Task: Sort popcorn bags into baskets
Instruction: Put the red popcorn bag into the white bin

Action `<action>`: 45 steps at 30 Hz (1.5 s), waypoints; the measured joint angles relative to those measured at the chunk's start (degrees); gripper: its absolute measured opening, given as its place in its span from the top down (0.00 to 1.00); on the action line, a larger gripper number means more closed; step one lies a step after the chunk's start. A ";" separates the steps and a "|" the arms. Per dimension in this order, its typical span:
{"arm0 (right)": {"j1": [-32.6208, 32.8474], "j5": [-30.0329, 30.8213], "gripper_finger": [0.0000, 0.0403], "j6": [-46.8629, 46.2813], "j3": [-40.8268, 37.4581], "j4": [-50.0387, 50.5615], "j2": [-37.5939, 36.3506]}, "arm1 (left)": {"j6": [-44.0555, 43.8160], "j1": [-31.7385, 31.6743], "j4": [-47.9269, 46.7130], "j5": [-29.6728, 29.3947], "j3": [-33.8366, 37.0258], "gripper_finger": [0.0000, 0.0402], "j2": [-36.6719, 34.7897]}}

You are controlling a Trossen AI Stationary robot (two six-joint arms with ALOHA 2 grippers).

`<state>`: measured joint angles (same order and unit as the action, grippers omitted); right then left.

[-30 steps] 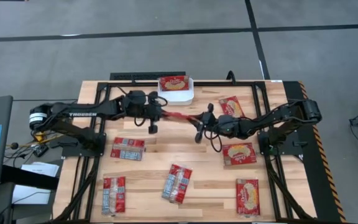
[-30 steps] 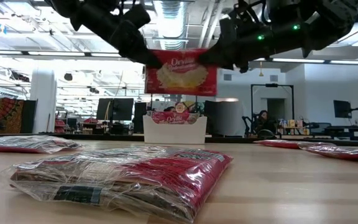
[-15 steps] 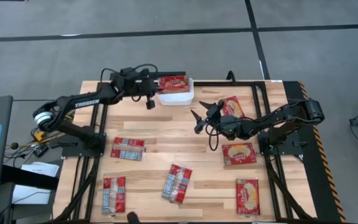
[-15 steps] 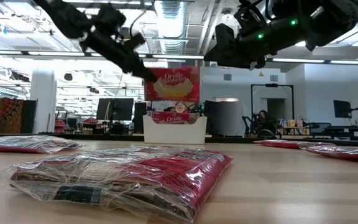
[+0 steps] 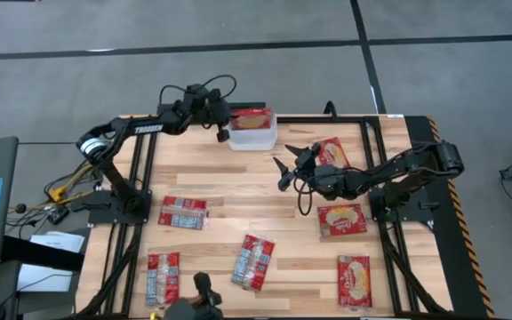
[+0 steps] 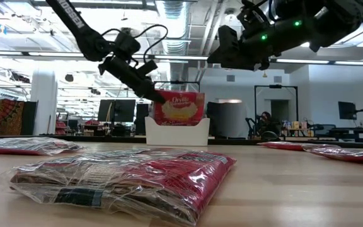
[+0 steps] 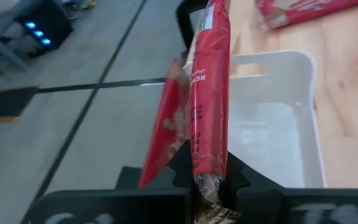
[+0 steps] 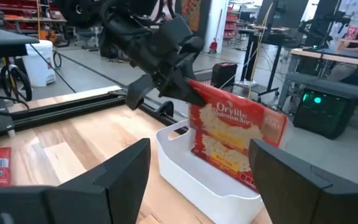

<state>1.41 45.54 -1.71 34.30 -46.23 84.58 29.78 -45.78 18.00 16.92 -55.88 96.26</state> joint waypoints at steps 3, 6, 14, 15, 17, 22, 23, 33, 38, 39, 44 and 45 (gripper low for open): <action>-0.15 0.02 0.28 -0.74 0.00 0.73 0.02 | 0.05 -0.05 -2.09 1.36 -1.99 0.99 1.37; -0.44 0.00 0.28 -1.31 0.00 1.46 0.04 | -0.07 -0.03 -3.88 1.32 -2.23 0.98 2.73; -0.44 0.02 0.28 -1.47 0.00 2.32 0.04 | -0.24 -0.07 -5.27 0.43 -2.20 0.98 4.33; -0.50 0.00 0.28 -1.47 0.00 2.42 0.04 | -0.31 -0.06 -4.99 0.37 -2.21 0.98 4.31; -0.56 0.00 0.28 -1.48 0.00 2.44 0.04 | -1.38 -0.06 -4.89 0.42 -2.21 0.98 4.31; -0.68 0.00 0.28 -1.44 0.00 2.51 0.04 | -1.84 0.20 -4.58 0.02 -2.07 0.98 5.02; -0.68 -0.02 0.28 -1.44 0.00 2.51 0.04 | -2.11 0.20 -4.71 -0.26 -1.97 0.98 5.18; -0.70 -0.24 0.28 -1.29 0.00 2.61 0.07 | -4.12 0.33 -3.67 -3.02 -1.97 0.97 6.13; -0.70 -0.37 0.28 -1.29 0.00 2.59 0.07 | -4.33 0.40 -3.82 -4.73 -1.97 0.94 6.13; -0.70 -0.37 0.28 -1.29 0.00 2.59 0.07 | -4.33 0.40 -3.90 -4.80 -1.97 0.93 6.13; -0.70 -0.37 0.28 -1.31 0.00 2.59 0.07 | -4.32 0.48 -3.99 -6.12 -1.97 0.88 6.10; -0.70 -0.37 0.28 -1.31 0.00 2.59 0.07 | -4.09 0.51 -4.02 -6.71 -1.97 0.87 6.10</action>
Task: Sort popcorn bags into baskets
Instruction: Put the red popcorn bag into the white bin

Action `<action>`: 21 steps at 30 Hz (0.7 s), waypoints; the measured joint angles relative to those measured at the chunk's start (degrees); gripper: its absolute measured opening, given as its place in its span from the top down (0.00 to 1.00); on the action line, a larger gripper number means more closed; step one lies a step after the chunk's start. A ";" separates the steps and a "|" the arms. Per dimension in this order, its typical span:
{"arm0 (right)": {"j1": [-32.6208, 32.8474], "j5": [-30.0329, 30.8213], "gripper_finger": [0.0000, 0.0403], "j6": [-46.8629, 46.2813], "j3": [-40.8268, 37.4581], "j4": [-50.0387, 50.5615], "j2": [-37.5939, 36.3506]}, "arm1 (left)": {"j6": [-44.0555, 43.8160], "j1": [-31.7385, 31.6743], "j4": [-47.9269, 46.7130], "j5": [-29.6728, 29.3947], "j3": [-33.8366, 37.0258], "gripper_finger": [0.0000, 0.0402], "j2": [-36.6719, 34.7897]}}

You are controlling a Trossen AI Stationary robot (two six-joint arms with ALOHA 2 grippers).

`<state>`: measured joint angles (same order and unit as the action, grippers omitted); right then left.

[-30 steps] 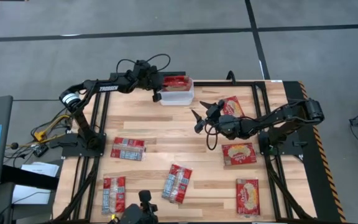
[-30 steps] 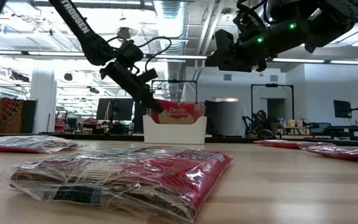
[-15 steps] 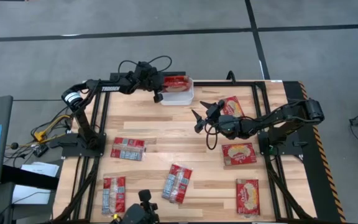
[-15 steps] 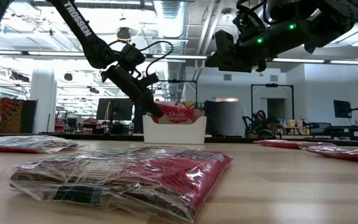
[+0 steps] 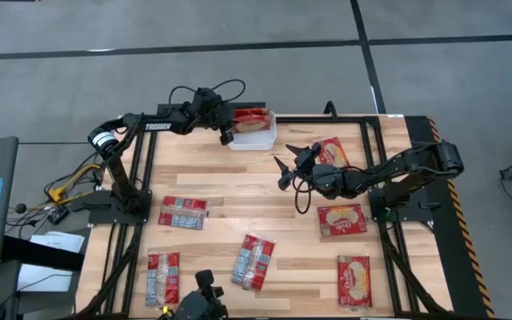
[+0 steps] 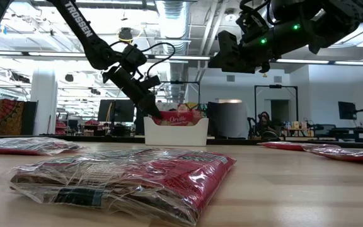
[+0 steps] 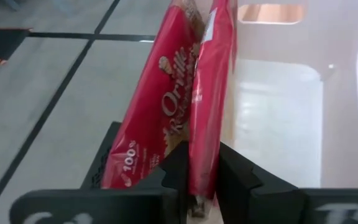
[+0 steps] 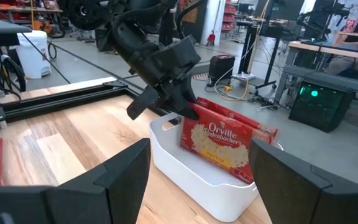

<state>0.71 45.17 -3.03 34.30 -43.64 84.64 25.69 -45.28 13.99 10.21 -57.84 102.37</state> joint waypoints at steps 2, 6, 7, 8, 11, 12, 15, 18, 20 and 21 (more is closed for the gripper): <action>0.00 0.00 0.28 0.00 0.00 0.00 0.00 | 0.65 0.12 -0.01 -1.14 0.00 0.86 0.00; 0.00 -0.04 0.28 0.00 0.00 0.00 0.00 | 1.49 0.30 0.01 -3.12 0.00 0.83 -0.02; 0.00 -0.04 0.28 0.00 0.00 0.01 0.00 | 1.49 0.33 0.01 -3.51 0.00 0.83 -0.02; 0.00 -0.04 0.28 0.00 0.00 0.02 0.00 | 1.53 0.33 0.01 -3.63 0.00 0.82 -0.02; 0.00 -0.07 0.28 -0.01 0.00 0.02 0.00 | 1.53 0.33 0.01 -3.84 0.00 0.82 -0.02; 0.00 -0.07 0.28 -0.02 0.00 0.00 0.00 | 1.53 0.35 0.01 -3.85 0.00 0.82 -0.04; 0.02 -0.07 0.28 -0.02 0.00 0.04 0.00 | 1.53 0.35 0.01 -3.84 0.00 0.82 -0.07; 0.02 -0.07 0.28 -0.02 0.00 0.11 0.00 | 1.53 0.35 0.03 -3.84 0.00 0.82 -0.07; 0.02 -0.07 0.28 -0.02 0.00 0.12 0.00 | 1.76 0.35 0.10 -3.84 0.00 0.82 -0.07; 0.02 -0.07 0.28 -0.02 0.00 0.13 0.00 | 2.10 0.35 0.21 -3.90 0.00 0.82 -0.07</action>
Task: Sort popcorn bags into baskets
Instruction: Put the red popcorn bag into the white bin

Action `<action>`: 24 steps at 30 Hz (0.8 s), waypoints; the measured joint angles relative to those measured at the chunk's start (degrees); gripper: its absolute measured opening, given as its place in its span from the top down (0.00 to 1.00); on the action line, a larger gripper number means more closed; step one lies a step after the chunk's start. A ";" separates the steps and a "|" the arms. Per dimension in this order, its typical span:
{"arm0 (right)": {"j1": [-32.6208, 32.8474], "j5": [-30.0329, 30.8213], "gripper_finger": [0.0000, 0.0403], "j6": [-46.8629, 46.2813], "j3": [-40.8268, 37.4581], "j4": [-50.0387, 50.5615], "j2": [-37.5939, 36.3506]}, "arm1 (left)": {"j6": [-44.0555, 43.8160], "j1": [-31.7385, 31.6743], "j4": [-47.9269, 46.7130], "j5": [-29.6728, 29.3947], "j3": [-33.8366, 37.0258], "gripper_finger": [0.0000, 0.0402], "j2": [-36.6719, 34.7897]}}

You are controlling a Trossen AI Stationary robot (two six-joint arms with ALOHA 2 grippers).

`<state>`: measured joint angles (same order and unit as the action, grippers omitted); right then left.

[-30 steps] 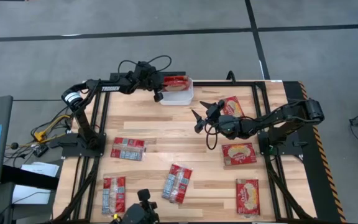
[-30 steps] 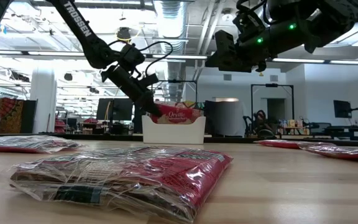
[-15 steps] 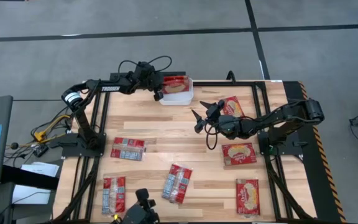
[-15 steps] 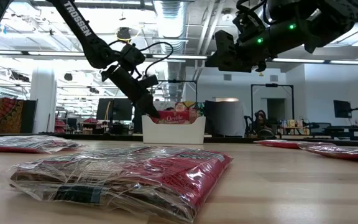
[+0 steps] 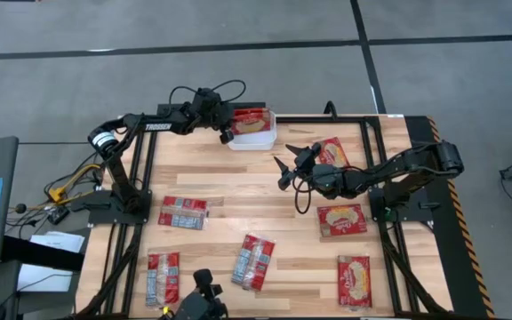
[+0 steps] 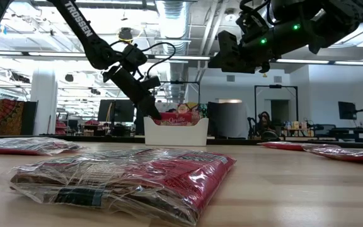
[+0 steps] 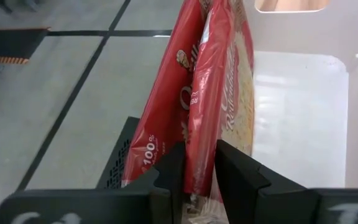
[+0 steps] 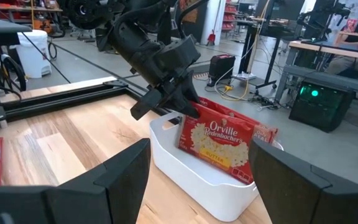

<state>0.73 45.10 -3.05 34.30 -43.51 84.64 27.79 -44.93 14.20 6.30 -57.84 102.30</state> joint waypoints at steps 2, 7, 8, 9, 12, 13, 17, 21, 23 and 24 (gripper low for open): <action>0.00 0.00 0.28 -0.02 0.00 0.14 0.00 | 0.24 0.00 0.33 -0.52 0.00 0.82 -0.04; 0.00 -0.02 0.28 -0.52 0.00 1.28 0.00 | 0.64 0.00 0.52 -0.78 -0.70 0.82 -0.09; 0.00 -0.03 0.28 -0.80 -0.02 1.56 0.00 | 0.91 0.00 0.52 -0.77 -0.89 0.82 -0.09; 0.00 -0.04 0.28 -1.04 -0.02 1.74 0.00 | 1.00 0.00 0.52 -0.82 -1.10 0.82 -0.09; 0.04 -0.04 0.28 -1.49 -0.02 2.47 0.00 | 1.05 0.00 0.45 -1.24 -1.88 0.82 -0.11; 0.04 -0.04 0.28 -1.51 -0.02 2.62 0.00 | 1.05 0.00 0.43 -1.36 -2.14 0.82 -0.11; 0.04 -0.04 0.28 -1.51 -0.02 2.81 0.00 | 1.57 0.20 0.14 -1.86 -3.11 0.82 -0.11; 0.04 -0.04 0.28 -1.51 -0.02 2.89 -0.01 | 3.52 1.23 -1.89 -5.16 -4.94 0.82 -0.11; 0.06 -0.04 0.28 -1.51 -0.02 2.94 0.00 | 4.78 2.01 -2.79 -7.53 -5.93 0.82 -0.11; 0.07 -0.04 0.28 -1.51 -0.02 2.94 0.00 | 5.57 2.42 -3.40 -8.69 -6.48 0.82 -0.12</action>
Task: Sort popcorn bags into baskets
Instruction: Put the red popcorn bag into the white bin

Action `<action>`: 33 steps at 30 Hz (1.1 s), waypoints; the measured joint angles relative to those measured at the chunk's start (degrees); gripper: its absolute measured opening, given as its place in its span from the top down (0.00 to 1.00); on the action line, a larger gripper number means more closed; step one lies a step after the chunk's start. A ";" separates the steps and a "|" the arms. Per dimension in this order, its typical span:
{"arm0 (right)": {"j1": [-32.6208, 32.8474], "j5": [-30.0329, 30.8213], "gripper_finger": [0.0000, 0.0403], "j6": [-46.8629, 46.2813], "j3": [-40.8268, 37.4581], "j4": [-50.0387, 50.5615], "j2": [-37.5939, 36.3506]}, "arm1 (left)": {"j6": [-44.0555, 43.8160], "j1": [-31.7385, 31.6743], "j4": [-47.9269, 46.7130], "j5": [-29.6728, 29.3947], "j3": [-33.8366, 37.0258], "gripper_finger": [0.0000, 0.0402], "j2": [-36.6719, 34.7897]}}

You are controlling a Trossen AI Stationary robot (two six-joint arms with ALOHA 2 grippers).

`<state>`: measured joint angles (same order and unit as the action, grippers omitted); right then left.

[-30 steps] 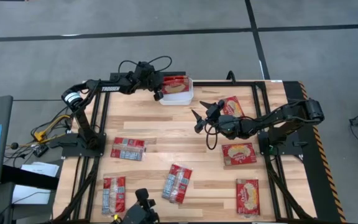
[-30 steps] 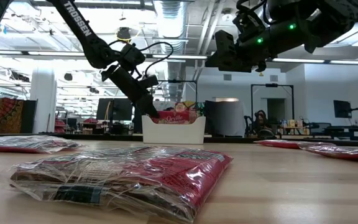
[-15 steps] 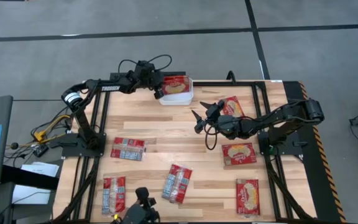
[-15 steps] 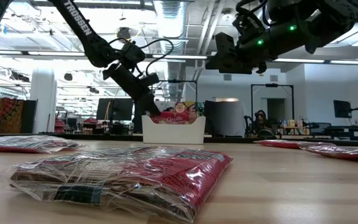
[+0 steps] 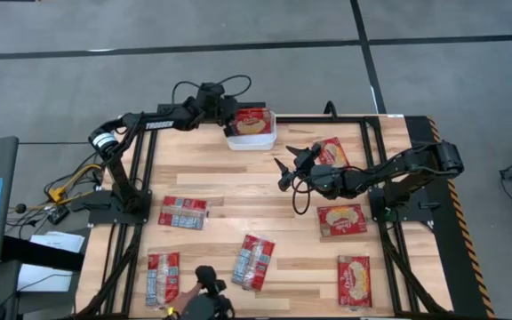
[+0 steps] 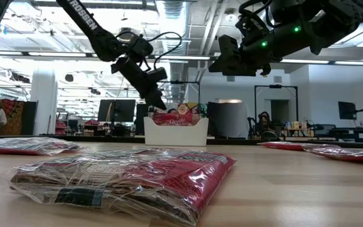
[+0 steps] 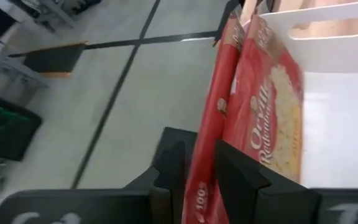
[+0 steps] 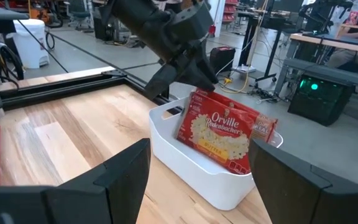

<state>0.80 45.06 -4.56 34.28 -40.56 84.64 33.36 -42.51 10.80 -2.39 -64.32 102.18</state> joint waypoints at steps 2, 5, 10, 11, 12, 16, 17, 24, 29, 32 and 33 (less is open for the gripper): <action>-0.01 0.01 0.28 0.00 0.00 0.03 0.00 | 1.48 0.70 -1.40 -2.52 -0.79 0.82 -0.45; 0.01 0.83 0.28 0.00 0.00 0.07 0.00 | 3.05 1.71 -2.86 -4.59 -1.58 0.82 -2.17; 0.12 4.37 0.28 -0.70 0.01 3.18 -3.02 | 0.73 1.90 -5.96 -0.52 -1.55 0.82 -8.67; -0.17 4.75 0.28 -1.87 0.12 5.66 -4.32 | -0.49 1.58 -6.54 1.16 -1.14 0.82 -10.33; -0.53 5.15 0.28 -3.47 0.08 9.90 -5.99 | -1.73 1.29 -7.46 3.26 -0.77 0.82 -12.07; -3.83 4.21 0.28 -14.26 0.02 30.78 -13.27 | -7.15 0.59 -10.38 14.43 2.39 0.82 -17.28; -4.96 2.80 0.28 -17.89 0.02 36.88 -15.01 | -8.16 0.80 -10.61 16.78 3.68 0.82 -18.26; -10.59 -9.18 0.29 -36.87 0.02 65.59 -20.87 | -10.73 7.16 -7.92 17.19 13.49 0.82 -22.86; -12.02 -11.94 0.30 -41.70 0.00 73.60 -20.38 | -12.56 12.89 -4.20 15.12 17.33 0.82 -23.75; -12.76 -12.46 0.30 -43.35 0.00 75.34 -19.69 | -13.64 15.54 -3.99 15.05 17.61 0.82 -23.73; -13.06 -12.48 0.30 -43.66 0.00 76.04 -19.69 | -13.81 16.31 -3.99 14.91 17.61 0.82 -23.73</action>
<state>-12.27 32.57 -48.22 34.28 35.47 64.95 19.56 -26.20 6.81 12.52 -46.72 78.46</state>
